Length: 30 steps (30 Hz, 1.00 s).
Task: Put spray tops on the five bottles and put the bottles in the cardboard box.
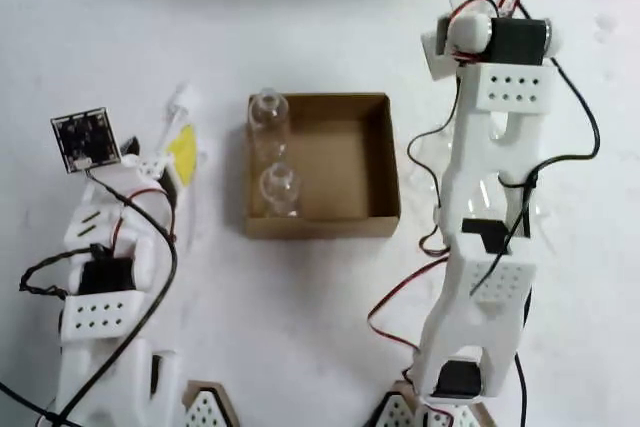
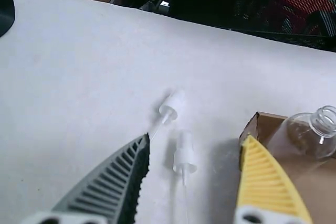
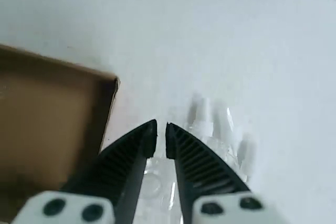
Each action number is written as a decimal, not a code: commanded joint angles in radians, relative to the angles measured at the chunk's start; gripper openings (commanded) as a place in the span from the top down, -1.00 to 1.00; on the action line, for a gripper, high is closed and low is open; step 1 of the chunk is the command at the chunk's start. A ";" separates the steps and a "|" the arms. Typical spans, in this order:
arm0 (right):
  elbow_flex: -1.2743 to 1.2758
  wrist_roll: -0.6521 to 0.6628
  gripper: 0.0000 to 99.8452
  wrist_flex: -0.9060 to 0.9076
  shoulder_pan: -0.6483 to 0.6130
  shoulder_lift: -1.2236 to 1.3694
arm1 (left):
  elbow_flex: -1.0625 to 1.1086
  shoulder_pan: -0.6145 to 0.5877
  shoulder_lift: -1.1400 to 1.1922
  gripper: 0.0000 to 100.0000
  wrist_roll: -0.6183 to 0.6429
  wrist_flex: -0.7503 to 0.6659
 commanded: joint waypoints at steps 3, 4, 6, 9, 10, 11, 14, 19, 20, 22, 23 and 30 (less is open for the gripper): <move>0.104 0.009 0.96 0.021 0.031 -0.128 | -0.003 0.005 -0.025 0.46 -0.015 -0.029; 0.112 0.009 0.96 0.022 0.038 -0.151 | -0.003 0.012 -0.025 0.46 -0.015 -0.029; 0.135 0.009 0.89 0.024 0.044 -0.194 | -0.003 0.012 -0.025 0.46 -0.015 -0.029; 0.250 0.011 0.64 0.024 0.031 -0.254 | -0.003 0.012 -0.025 0.46 -0.015 -0.029; 0.293 0.011 0.58 0.022 0.021 -0.266 | -0.003 0.012 -0.025 0.46 -0.015 -0.029; 0.330 0.011 0.55 0.022 0.012 -0.274 | -0.003 0.012 -0.025 0.46 -0.015 -0.029; 0.413 0.011 0.58 0.021 -0.004 -0.280 | -0.003 0.012 -0.025 0.46 -0.017 -0.029; 0.466 0.044 0.62 0.021 -0.004 -0.263 | -0.003 0.012 -0.025 0.46 -0.017 -0.029; 0.470 0.052 0.62 0.021 -0.002 -0.252 | -0.003 0.012 -0.025 0.46 -0.017 -0.029; 0.474 0.054 0.62 0.021 -0.001 -0.220 | -0.003 0.012 -0.025 0.46 -0.017 -0.029; 0.473 0.054 0.62 0.021 -0.001 -0.202 | -0.003 0.012 -0.025 0.46 -0.017 -0.029; 0.470 0.058 0.62 0.021 -0.001 -0.156 | -0.003 0.012 -0.025 0.46 -0.017 -0.029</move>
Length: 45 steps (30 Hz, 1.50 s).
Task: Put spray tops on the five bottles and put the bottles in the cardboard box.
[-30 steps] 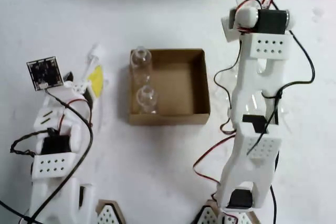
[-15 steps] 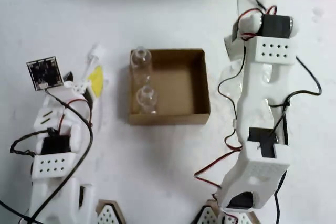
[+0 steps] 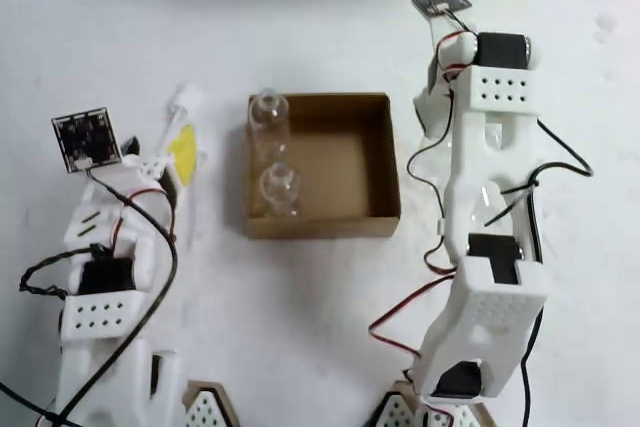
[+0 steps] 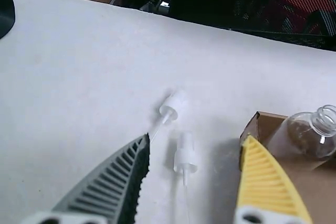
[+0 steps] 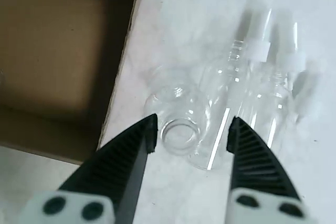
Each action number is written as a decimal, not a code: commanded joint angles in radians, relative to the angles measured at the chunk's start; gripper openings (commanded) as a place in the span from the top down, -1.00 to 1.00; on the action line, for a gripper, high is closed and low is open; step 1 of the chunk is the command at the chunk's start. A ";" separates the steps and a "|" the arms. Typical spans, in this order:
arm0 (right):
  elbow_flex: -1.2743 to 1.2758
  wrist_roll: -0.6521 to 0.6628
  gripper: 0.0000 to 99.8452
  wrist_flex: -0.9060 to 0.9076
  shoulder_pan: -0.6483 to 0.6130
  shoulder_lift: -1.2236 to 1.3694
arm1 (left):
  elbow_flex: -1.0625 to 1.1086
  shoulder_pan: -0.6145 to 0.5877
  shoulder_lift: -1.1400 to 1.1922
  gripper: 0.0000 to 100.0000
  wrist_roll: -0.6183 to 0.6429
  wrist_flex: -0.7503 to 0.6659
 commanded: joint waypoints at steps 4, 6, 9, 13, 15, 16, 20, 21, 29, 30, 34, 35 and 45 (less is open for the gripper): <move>-0.009 0.015 0.75 0.021 -0.010 0.001 | -0.003 0.012 -0.025 0.46 -0.011 -0.029; -0.009 0.015 0.80 0.019 -0.010 0.001 | -0.003 0.012 -0.025 0.46 -0.011 -0.029; -0.009 0.015 0.79 0.013 -0.010 0.002 | -0.003 0.012 -0.025 0.46 -0.011 -0.029; -0.008 0.015 0.81 0.013 -0.010 0.002 | -0.003 0.012 -0.025 0.46 -0.011 -0.029; -0.009 0.015 0.91 0.013 -0.010 0.001 | -0.003 0.012 -0.025 0.46 -0.011 -0.029; -0.009 0.017 0.97 0.013 -0.010 -0.001 | -0.003 0.012 -0.025 0.46 -0.011 -0.029; -0.025 0.017 0.96 0.016 -0.013 -0.019 | -0.003 0.012 -0.025 0.46 -0.011 -0.029; -0.035 0.029 0.97 0.018 -0.015 -0.031 | -0.003 0.012 -0.025 0.46 -0.011 -0.029; -0.084 0.064 0.97 0.021 -0.073 -0.255 | -0.003 0.012 -0.025 0.46 -0.011 -0.029; -0.084 0.064 0.97 0.021 -0.102 -0.289 | -0.005 0.012 -0.025 0.46 -0.011 -0.029; -0.075 0.060 0.97 0.021 -0.232 -0.397 | -0.005 0.010 -0.025 0.46 -0.011 -0.029; -0.075 0.060 0.97 0.021 -0.266 -0.409 | -0.005 0.008 -0.025 0.46 -0.011 -0.029; -0.006 0.055 0.97 0.013 -0.390 -0.232 | -0.005 0.007 -0.025 0.46 -0.011 -0.029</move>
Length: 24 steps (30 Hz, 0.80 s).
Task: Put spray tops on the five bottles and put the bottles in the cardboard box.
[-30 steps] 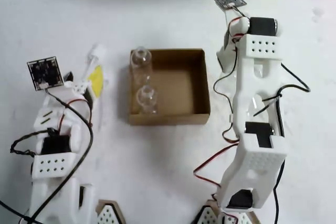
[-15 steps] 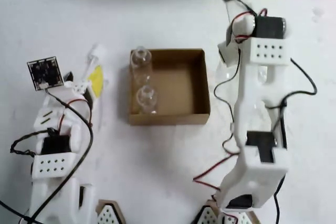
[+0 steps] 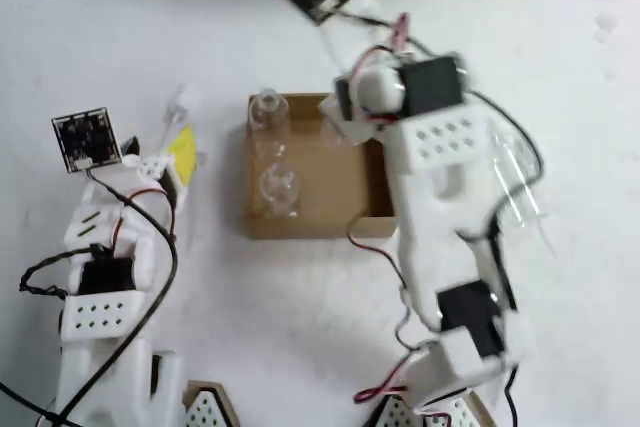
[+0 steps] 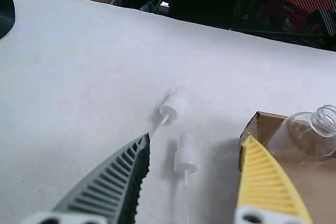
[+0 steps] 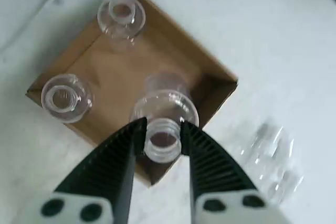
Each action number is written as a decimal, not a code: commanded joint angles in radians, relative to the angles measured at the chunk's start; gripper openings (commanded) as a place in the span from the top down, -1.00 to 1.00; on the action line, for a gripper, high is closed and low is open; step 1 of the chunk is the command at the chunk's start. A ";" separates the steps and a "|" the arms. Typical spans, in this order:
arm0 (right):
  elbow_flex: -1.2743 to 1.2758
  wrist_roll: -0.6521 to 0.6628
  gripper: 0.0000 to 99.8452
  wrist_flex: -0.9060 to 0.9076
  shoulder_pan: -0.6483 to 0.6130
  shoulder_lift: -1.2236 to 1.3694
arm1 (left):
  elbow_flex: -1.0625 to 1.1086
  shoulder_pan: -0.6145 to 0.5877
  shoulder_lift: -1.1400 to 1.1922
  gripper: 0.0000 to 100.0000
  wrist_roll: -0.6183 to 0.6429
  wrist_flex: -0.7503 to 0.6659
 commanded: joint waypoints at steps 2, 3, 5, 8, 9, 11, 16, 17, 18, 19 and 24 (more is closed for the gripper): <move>-0.023 0.006 0.97 -0.002 -0.015 0.101 | -0.005 0.007 -0.025 0.46 -0.011 -0.029; -0.034 0.006 0.97 -0.005 -0.013 0.125 | -0.005 0.007 -0.025 0.46 -0.011 -0.029; -0.054 0.006 0.97 -0.007 -0.018 0.173 | -0.005 0.007 -0.025 0.46 -0.011 -0.029; -0.063 0.006 0.97 -0.007 -0.042 0.217 | -0.005 0.007 -0.025 0.46 -0.011 -0.029; -0.061 0.006 0.97 -0.005 -0.050 0.225 | -0.005 0.007 -0.025 0.46 -0.011 -0.029; -0.061 0.005 0.97 -0.005 -0.065 0.231 | -0.005 0.007 -0.025 0.46 -0.011 -0.029; -0.061 -0.023 0.97 -0.022 -0.094 0.234 | -0.005 0.007 -0.025 0.46 -0.011 -0.029; -0.061 -0.025 0.97 -0.024 -0.096 0.236 | -0.005 0.007 -0.025 0.46 -0.011 -0.029; -0.061 -0.023 0.97 -0.025 -0.096 0.237 | -0.005 0.007 -0.025 0.46 -0.011 -0.029; -0.061 -0.023 0.97 -0.031 -0.094 0.237 | -0.005 0.007 -0.025 0.46 -0.011 -0.029; -0.061 -0.021 0.97 -0.044 -0.082 0.237 | -0.005 0.007 -0.025 0.46 -0.011 -0.029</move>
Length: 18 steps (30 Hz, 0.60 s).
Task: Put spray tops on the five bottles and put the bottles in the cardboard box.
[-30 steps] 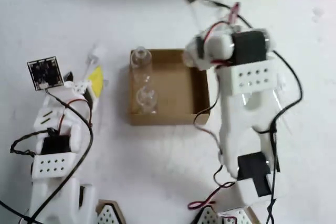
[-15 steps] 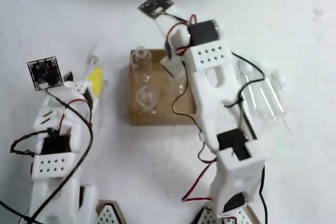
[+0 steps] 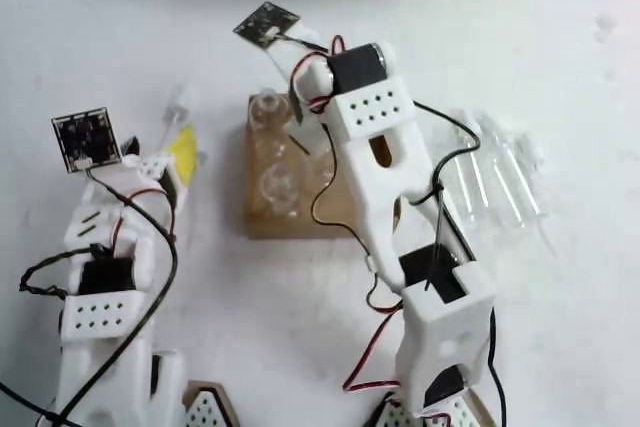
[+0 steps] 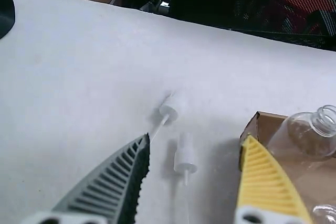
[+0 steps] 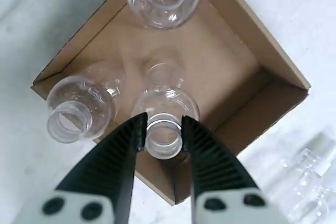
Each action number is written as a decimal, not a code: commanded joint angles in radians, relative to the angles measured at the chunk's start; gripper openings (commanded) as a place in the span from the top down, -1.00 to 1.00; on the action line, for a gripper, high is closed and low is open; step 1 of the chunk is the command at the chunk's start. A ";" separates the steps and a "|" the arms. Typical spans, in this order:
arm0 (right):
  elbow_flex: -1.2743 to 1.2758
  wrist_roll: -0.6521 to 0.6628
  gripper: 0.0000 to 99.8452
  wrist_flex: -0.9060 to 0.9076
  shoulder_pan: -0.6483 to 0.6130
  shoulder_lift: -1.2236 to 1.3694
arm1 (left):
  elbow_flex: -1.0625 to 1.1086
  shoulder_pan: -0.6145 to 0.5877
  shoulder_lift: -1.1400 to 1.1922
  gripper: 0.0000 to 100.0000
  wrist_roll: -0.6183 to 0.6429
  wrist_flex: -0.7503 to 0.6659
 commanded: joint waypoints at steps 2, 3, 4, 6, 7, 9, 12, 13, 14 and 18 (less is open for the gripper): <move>-0.043 -0.011 0.97 -0.021 0.007 -0.005 | -0.005 0.007 -0.025 0.46 -0.011 -0.029; -0.043 -0.011 0.96 -0.021 0.007 -0.004 | -0.005 0.008 -0.025 0.46 -0.011 -0.029; -0.043 -0.011 0.96 -0.021 0.007 -0.004 | -0.005 0.008 -0.025 0.46 -0.011 -0.029; -0.043 -0.011 0.96 -0.021 0.004 -0.004 | -0.005 0.008 -0.025 0.46 -0.011 -0.029; -0.043 -0.011 0.96 -0.021 0.002 -0.004 | -0.005 0.008 -0.025 0.46 -0.011 -0.029; -0.043 -0.014 0.96 -0.033 0.002 -0.004 | -0.005 0.008 -0.025 0.46 -0.011 -0.029; -0.043 -0.014 0.96 -0.045 0.008 -0.004 | -0.005 0.008 -0.025 0.46 -0.011 -0.029; -0.043 -0.014 0.96 -0.045 0.008 -0.004 | -0.005 0.008 -0.025 0.46 -0.011 -0.029; -0.041 -0.014 0.96 -0.045 0.008 -0.004 | -0.005 0.008 -0.025 0.46 -0.011 -0.029; -0.041 -0.011 0.96 -0.045 0.008 -0.004 | -0.005 0.008 -0.025 0.46 -0.011 -0.029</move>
